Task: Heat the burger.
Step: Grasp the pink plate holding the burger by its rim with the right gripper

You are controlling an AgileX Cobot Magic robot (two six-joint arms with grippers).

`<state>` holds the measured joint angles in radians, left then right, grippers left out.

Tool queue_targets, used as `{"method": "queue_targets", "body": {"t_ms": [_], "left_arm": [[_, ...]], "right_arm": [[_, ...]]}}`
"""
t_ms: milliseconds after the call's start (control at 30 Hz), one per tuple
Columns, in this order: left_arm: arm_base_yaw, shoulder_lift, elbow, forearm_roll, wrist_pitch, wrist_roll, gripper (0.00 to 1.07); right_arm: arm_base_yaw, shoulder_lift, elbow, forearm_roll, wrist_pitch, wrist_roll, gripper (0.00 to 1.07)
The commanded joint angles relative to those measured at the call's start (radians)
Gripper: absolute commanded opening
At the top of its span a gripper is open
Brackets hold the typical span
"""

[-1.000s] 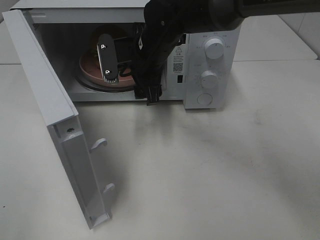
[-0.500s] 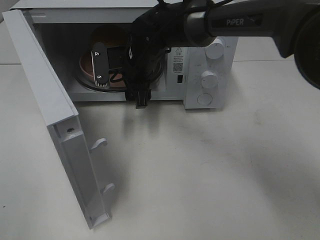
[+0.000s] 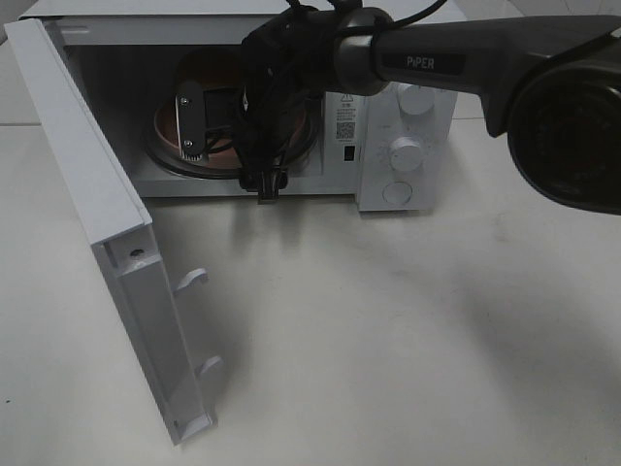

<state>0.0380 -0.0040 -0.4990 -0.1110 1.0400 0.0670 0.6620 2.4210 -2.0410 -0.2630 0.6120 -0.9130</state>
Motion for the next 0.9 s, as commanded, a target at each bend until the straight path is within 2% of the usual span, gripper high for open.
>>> {"method": "queue_targets", "body": {"t_ms": [33, 200, 233, 267, 300, 333, 367, 400, 433, 467, 500, 900], "left_arm": [[0.001, -0.021, 0.003, -0.001, -0.001, 0.003, 0.98], [0.001, -0.021, 0.003, -0.001, -0.001, 0.003, 0.98], [0.001, -0.021, 0.003, -0.001, -0.001, 0.003, 0.98], [0.001, -0.021, 0.003, -0.001, -0.001, 0.003, 0.98], [0.001, -0.021, 0.003, -0.001, -0.001, 0.003, 0.98], [0.001, -0.021, 0.003, -0.001, -0.001, 0.003, 0.98], [0.001, -0.021, 0.003, -0.001, -0.001, 0.003, 0.98], [0.001, -0.021, 0.003, -0.001, -0.001, 0.003, 0.98], [0.001, -0.021, 0.003, -0.001, -0.001, 0.003, 0.98], [0.001, -0.021, 0.003, -0.001, -0.001, 0.003, 0.98], [0.001, -0.021, 0.003, -0.001, -0.001, 0.003, 0.98], [0.001, -0.021, 0.003, -0.001, -0.001, 0.003, 0.98]], "right_arm": [[-0.01, 0.015, -0.017, -0.005, 0.004, 0.012, 0.76], [-0.021, 0.034, -0.043, 0.006, 0.01, 0.012, 0.74], [-0.021, 0.041, -0.054, 0.007, 0.009, 0.01, 0.68], [-0.021, 0.041, -0.054, 0.007, 0.009, 0.01, 0.68], [-0.021, 0.045, -0.056, 0.007, 0.009, 0.01, 0.63], [-0.021, 0.045, -0.056, 0.012, -0.003, 0.009, 0.48], [-0.021, 0.045, -0.056, 0.012, -0.003, 0.009, 0.48], [-0.021, 0.045, -0.056, 0.013, -0.012, 0.009, 0.3], [-0.021, 0.045, -0.056, 0.013, -0.016, 0.009, 0.21], [-0.021, 0.045, -0.056, 0.013, -0.016, 0.009, 0.21], [-0.021, 0.045, -0.056, 0.013, -0.025, 0.013, 0.01], [-0.009, 0.044, -0.055, 0.013, 0.01, 0.0, 0.0]]}}
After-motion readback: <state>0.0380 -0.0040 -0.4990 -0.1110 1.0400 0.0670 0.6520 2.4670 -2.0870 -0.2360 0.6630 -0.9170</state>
